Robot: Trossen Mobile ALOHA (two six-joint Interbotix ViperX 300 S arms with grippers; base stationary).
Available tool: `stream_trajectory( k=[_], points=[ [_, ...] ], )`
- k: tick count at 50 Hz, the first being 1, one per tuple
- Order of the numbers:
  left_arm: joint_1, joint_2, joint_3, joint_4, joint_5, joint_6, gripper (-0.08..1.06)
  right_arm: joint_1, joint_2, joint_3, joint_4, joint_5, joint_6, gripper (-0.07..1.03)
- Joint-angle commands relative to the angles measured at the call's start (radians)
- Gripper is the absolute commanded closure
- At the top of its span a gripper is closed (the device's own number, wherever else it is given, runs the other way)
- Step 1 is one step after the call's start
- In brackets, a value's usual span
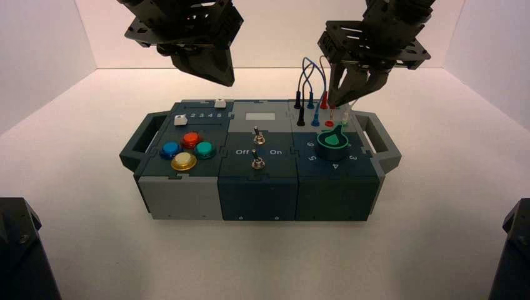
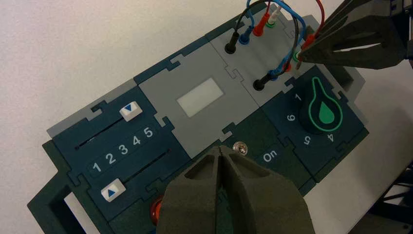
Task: Insert the red wire.
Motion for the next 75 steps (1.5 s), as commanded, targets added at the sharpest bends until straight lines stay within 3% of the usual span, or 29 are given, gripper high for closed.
stream_trajectory(
  k=[1,75],
  points=[
    [-0.003,-0.014,-0.023,0.002,-0.008,0.002,1.00,0.005,-0.009,-0.015,-0.003,-0.011,0.002,0.98],
    [-0.002,-0.014,-0.018,0.003,-0.008,0.006,1.00,0.005,0.054,-0.003,-0.003,-0.057,0.008,0.98]
  ],
)
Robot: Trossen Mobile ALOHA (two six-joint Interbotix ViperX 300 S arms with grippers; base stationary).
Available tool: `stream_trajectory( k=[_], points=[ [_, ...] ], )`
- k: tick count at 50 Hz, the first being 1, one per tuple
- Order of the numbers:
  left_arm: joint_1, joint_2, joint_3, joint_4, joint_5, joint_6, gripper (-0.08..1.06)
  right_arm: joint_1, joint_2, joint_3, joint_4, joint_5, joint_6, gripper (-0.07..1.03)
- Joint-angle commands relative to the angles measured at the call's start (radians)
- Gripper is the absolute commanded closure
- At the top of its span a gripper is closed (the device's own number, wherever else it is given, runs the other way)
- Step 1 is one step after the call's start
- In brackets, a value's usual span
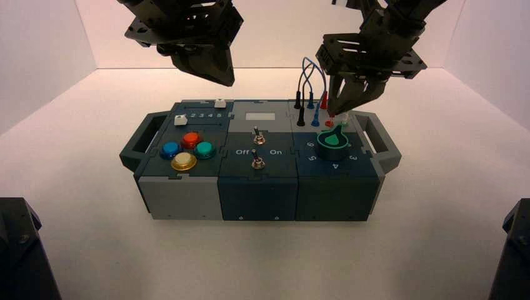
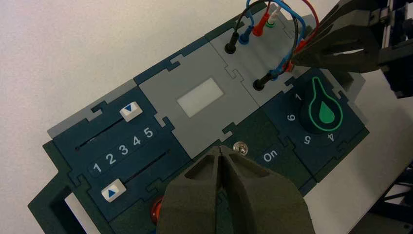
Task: Insert the red wire.
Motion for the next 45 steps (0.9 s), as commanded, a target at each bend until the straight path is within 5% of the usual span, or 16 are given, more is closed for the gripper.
stream_trajectory(
  k=[1,45],
  points=[
    [-0.002,-0.014,-0.018,0.002,-0.009,0.002,1.00,0.005,-0.002,-0.011,0.000,-0.014,0.002,0.98],
    [-0.002,-0.014,-0.021,0.002,-0.009,0.012,1.00,0.005,-0.031,-0.029,-0.002,-0.012,0.003,0.98]
  ],
)
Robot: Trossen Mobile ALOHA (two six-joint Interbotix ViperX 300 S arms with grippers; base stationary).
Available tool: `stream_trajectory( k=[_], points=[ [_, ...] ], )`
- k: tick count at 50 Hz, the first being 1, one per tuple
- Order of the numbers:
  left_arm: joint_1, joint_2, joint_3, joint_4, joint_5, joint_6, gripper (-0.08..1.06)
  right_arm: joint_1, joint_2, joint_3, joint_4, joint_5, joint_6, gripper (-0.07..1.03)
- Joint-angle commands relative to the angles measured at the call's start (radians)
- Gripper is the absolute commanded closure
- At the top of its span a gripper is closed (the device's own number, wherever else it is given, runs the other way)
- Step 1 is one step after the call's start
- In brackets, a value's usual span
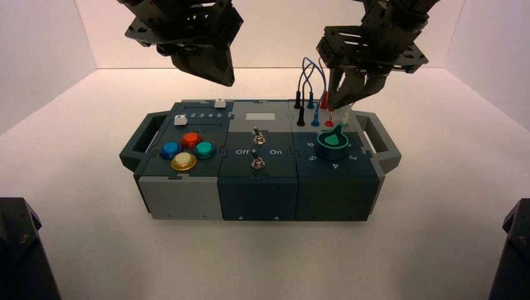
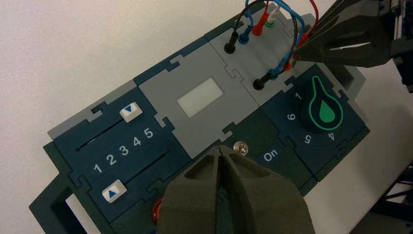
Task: Insert the red wire.
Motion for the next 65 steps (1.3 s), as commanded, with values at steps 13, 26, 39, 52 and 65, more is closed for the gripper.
stream_trajectory(
  k=[13,26,39,52,65],
  points=[
    [-0.003,-0.018,-0.021,0.002,-0.006,0.006,1.00,0.003,0.011,-0.037,-0.006,-0.017,0.003,0.98],
    [-0.003,-0.020,-0.021,0.002,-0.006,0.008,1.00,0.000,0.014,-0.037,-0.011,-0.017,0.003,0.98],
    [-0.002,-0.021,-0.021,0.002,-0.005,0.008,1.00,-0.002,0.018,-0.034,-0.017,-0.017,0.003,0.98],
    [-0.003,-0.026,-0.021,0.002,-0.003,0.008,1.00,-0.003,0.034,-0.035,-0.025,-0.020,0.005,0.98],
    [-0.003,-0.029,-0.023,0.002,-0.002,0.008,1.00,-0.003,0.041,-0.037,-0.026,-0.026,0.003,0.98]
  ],
)
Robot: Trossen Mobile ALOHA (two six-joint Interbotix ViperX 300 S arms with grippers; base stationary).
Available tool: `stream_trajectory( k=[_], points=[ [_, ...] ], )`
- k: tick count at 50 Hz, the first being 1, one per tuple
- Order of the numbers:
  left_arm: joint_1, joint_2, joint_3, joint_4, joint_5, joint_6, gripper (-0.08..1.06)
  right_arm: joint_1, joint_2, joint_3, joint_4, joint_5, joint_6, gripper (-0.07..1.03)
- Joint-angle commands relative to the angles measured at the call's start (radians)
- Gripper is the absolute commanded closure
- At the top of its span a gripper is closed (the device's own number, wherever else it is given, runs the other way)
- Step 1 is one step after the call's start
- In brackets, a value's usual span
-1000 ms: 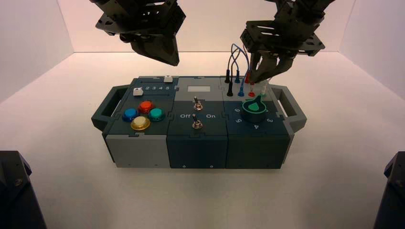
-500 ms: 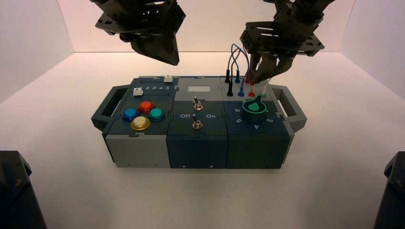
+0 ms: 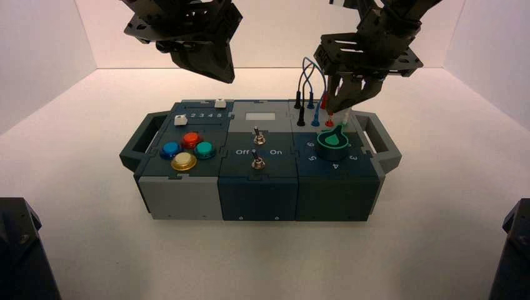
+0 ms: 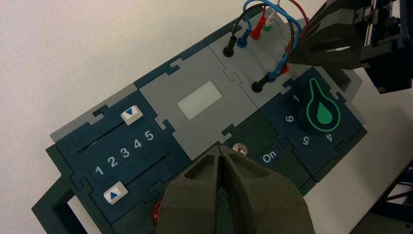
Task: Insert the red wire.
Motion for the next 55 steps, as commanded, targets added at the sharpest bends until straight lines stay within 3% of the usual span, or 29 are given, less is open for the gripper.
stream_trajectory(
  k=[1,55],
  points=[
    [-0.003,-0.017,-0.023,0.002,-0.003,0.002,1.00,0.002,-0.005,-0.023,-0.002,-0.009,0.003,0.98],
    [-0.003,-0.015,-0.038,0.002,-0.005,0.003,1.00,0.005,-0.023,-0.002,-0.002,-0.005,0.003,0.98]
  ],
)
